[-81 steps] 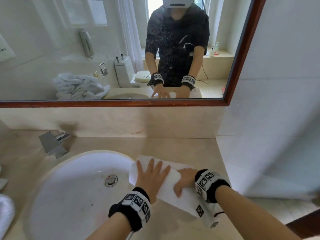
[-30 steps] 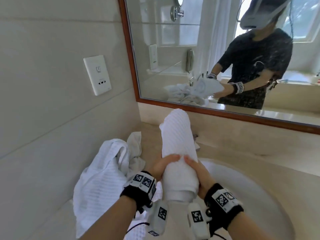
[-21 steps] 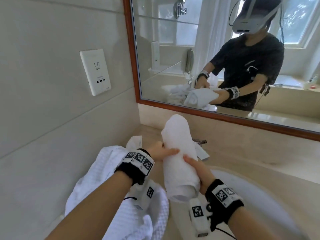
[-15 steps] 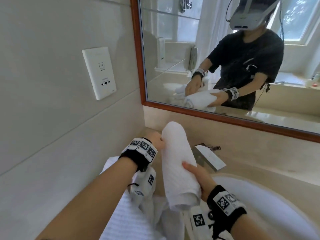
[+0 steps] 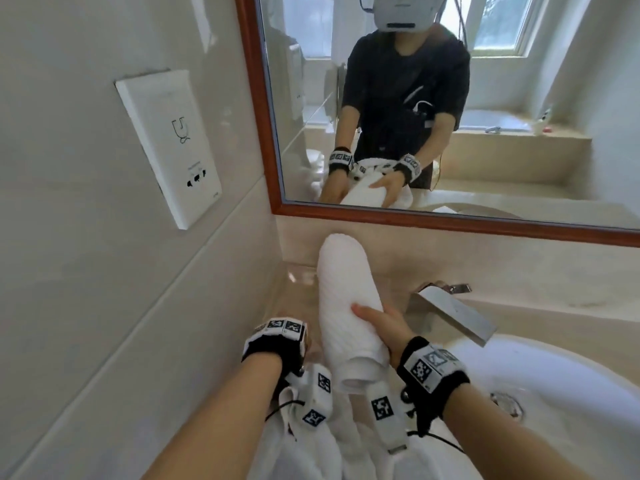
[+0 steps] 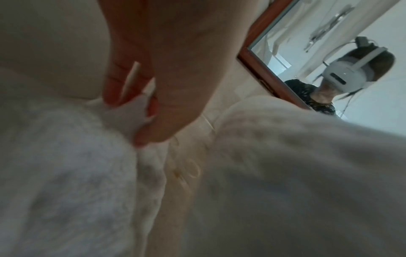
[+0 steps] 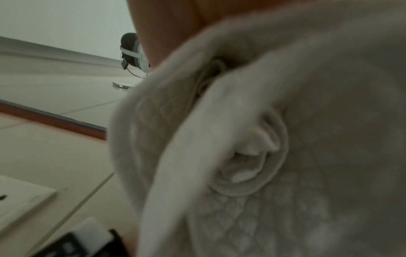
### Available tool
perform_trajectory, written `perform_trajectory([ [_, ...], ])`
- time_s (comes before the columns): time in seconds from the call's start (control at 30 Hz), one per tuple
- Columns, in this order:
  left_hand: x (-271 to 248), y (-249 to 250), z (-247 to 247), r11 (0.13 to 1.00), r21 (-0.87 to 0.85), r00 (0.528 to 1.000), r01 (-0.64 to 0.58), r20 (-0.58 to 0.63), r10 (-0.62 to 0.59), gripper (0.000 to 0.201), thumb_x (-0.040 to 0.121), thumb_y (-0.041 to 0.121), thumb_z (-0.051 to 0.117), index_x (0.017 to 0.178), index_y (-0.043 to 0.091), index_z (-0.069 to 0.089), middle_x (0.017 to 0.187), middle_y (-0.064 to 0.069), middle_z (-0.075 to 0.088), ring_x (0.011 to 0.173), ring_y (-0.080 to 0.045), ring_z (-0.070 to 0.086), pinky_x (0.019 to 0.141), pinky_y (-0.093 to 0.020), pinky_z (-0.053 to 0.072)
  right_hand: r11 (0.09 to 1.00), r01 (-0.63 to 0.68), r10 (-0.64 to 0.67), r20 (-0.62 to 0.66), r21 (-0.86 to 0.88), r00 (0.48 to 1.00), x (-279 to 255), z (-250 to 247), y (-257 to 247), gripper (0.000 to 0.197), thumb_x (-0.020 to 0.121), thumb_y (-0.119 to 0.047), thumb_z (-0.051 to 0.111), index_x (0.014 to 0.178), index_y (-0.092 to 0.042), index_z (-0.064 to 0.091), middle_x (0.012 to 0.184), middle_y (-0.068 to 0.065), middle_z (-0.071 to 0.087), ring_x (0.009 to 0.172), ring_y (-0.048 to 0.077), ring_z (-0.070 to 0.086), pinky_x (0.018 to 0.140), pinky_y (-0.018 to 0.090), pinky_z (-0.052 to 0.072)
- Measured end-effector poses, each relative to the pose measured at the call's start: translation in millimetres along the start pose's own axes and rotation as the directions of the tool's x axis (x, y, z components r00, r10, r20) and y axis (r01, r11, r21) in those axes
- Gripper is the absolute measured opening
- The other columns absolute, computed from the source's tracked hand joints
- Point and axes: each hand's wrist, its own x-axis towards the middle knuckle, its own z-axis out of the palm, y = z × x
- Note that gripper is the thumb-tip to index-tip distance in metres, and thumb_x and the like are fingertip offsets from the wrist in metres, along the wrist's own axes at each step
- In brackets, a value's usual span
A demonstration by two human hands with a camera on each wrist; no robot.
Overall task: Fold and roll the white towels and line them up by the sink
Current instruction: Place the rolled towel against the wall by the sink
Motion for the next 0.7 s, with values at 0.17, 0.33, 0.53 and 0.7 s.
perform_trajectory([
  [0.17,-32.3,-21.2,-10.7,1.000,0.021,1.000,0.010,-0.006,-0.010,0.033,0.084,0.010,0.062,0.116,0.005,0.059,0.129,-0.015,0.055,0.120,-0.029,0.053,0.104,-0.038,0.043,0.999,-0.026,0.026,0.001,-0.042,1.000,24.3,50.2,16.8,0.064,0.074,-0.032,0.077,0.128,-0.008,0.053,0.122,0.009,0.064,0.112,0.031,0.060,0.102,0.047,0.046],
  [0.33,-33.4,-33.3,-12.7,0.989,-0.124,0.997,0.076,-0.012,-0.078,0.039,0.088,0.012,0.059,0.126,0.002,0.054,0.135,-0.013,0.052,0.126,-0.027,0.050,0.104,-0.032,0.041,0.998,-0.012,0.014,0.038,-0.058,0.999,32.5,76.7,20.0,0.053,0.082,-0.021,0.071,0.129,-0.007,0.051,0.124,0.011,0.062,0.113,0.030,0.059,0.100,0.042,0.047],
  [0.53,-17.7,-17.3,-32.9,0.964,-0.210,0.930,0.165,-0.291,-0.223,0.040,0.094,0.021,0.044,0.131,0.006,0.044,0.135,-0.017,0.044,0.124,-0.036,0.047,0.099,-0.043,0.043,0.985,0.034,-0.014,0.118,-0.169,0.993,31.1,113.3,12.7,0.051,0.088,-0.017,0.064,0.134,-0.002,0.046,0.134,0.013,0.055,0.118,0.028,0.056,0.097,0.035,0.047],
  [0.7,-24.5,5.8,-20.3,0.997,0.010,0.960,0.074,-0.273,-0.069,0.045,0.092,0.023,0.046,0.135,0.013,0.036,0.138,-0.010,0.034,0.129,-0.031,0.033,0.102,-0.047,0.040,0.921,0.046,0.039,0.209,-0.387,0.977,33.2,122.9,-3.1,0.042,0.100,-0.013,0.042,0.138,0.001,0.033,0.137,0.017,0.046,0.116,0.028,0.049,0.076,0.020,0.037],
])
